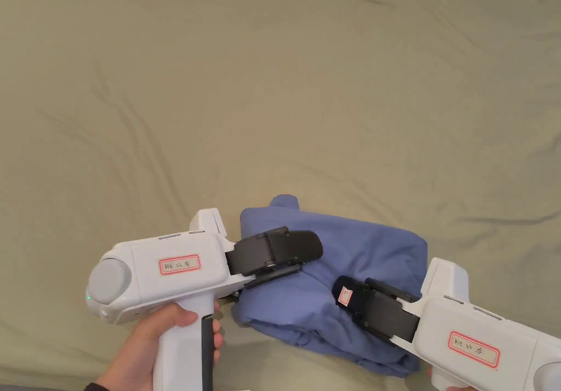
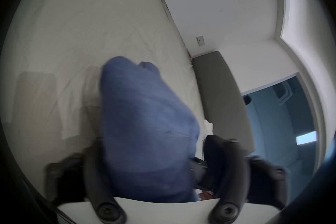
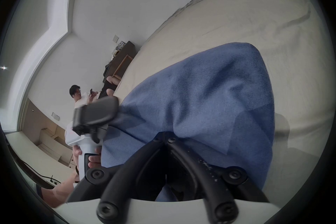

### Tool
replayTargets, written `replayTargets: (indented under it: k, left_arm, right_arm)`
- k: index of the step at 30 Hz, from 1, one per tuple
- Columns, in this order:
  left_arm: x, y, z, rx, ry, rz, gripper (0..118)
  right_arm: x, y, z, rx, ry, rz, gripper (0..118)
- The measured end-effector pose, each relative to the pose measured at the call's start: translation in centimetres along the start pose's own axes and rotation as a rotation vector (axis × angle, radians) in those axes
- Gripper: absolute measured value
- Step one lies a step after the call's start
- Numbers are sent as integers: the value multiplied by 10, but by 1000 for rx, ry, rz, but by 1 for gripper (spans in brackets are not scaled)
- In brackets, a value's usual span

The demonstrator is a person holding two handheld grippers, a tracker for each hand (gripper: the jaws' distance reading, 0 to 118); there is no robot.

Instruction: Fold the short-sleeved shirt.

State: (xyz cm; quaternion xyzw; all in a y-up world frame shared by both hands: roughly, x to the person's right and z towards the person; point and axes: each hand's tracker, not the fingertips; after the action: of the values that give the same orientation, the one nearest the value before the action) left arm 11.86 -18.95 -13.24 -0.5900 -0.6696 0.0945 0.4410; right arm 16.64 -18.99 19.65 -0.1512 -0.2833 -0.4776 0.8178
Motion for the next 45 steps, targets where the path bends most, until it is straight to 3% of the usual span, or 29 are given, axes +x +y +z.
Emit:
replayTargets:
  k: [1,2,3,4,10,15,19,23,27,32,40,43,45]
  left_arm:
    - [-5,3,-2,-15,101,22,40]
    - [-12,7,-4,-34,125,58,35]
    - [-19,11,0,-45,2,149,34]
    - [-18,14,3,-59,0,190,34]
    - [18,33,25,-131,155,-62,31]
    - [26,62,86,-97,362,-223,31]
    - [15,87,144,-36,555,-264,30]
    - [0,107,195,21,724,-265,30]
    - [-20,125,230,45,883,-276,29]
    - [-39,142,256,79,968,-235,29]
    - [-47,172,257,60,1112,-342,28]
    - [-56,178,255,60,1141,-326,36]
    - [-60,179,258,55,1160,-306,48]
  right_arm:
    - [0,0,1,0,3,-13,2]
    - [1,0,0,-7,3,-20,2]
    - [0,-1,0,-16,5,-19,2]
    - [-4,-1,3,2,11,-8,2]
    - [-33,-4,22,-2,-68,98,2]
    - [-47,-13,35,-26,-190,203,2]
    - [-51,-21,39,-18,-241,203,2]
    - [-51,-22,44,12,-207,117,2]
    - [-56,-17,47,43,-210,83,2]
    - [-62,-10,51,84,-251,72,2]
    - [-66,-8,56,114,-297,38,2]
    - [-66,-9,56,111,-301,32,2]
    - [-66,-10,56,107,-294,24,2]
